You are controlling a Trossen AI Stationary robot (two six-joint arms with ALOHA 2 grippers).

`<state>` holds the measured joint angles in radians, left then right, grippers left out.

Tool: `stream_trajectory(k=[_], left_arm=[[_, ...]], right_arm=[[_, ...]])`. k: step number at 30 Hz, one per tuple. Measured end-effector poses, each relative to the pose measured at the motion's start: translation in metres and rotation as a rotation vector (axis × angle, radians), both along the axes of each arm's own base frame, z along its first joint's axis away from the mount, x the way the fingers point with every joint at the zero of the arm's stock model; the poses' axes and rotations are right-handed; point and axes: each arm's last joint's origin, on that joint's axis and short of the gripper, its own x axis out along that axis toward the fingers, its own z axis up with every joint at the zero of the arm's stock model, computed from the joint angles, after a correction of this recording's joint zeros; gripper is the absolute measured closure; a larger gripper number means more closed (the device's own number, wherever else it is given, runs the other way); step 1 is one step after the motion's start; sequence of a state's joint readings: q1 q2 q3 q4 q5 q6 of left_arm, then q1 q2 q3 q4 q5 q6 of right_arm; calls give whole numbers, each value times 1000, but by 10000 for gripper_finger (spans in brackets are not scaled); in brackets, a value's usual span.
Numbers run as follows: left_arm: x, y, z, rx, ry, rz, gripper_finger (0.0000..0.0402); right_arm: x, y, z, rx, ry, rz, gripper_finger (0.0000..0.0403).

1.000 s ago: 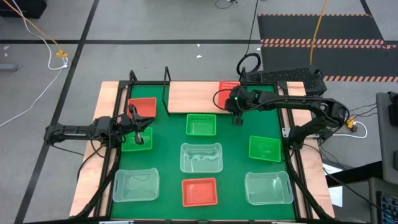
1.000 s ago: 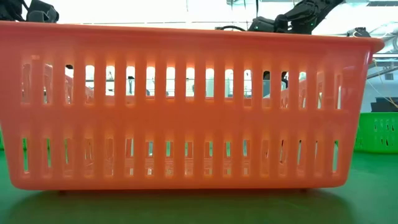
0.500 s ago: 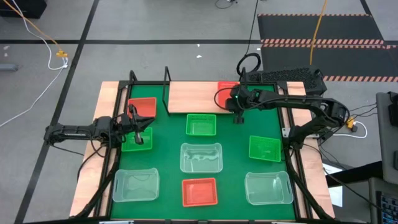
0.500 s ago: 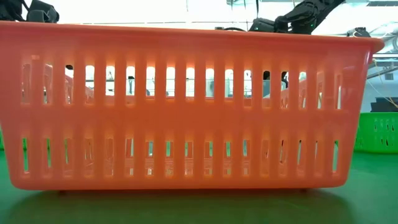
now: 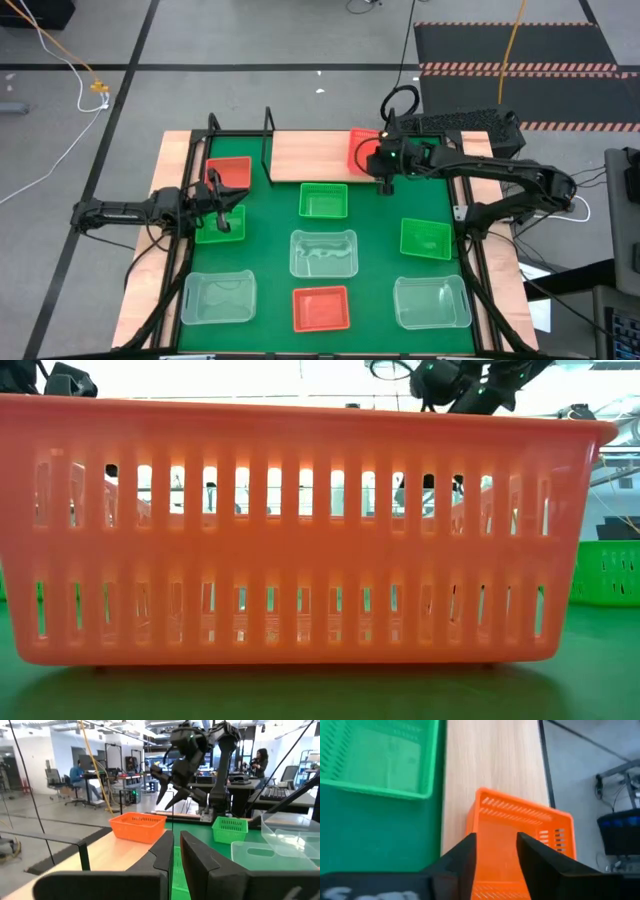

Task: Stack baskets on shelf by color
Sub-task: Stack the bottom orange bin on top of the orange bin on the shelf

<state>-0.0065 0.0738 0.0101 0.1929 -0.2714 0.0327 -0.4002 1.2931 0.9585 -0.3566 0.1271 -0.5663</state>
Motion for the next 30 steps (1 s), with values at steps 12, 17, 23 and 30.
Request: stream_trajectory(k=[12, 17, 23, 30], left_arm=[[4, -8, -12, -162, 96, -90, 364], [9, -15, -20, -244, 161, -93, 364], [14, -26, -22, -281, 181, -126, 364], [19, -36, -20, -260, 157, -94, 364]], right_arm=[[45, 78, 3, 123, -108, 435, 243], [49, 134, 21, 151, -113, 646, 244], [35, 193, 19, 65, -3, 791, 247], [36, 236, 0, 19, 33, 889, 257]])
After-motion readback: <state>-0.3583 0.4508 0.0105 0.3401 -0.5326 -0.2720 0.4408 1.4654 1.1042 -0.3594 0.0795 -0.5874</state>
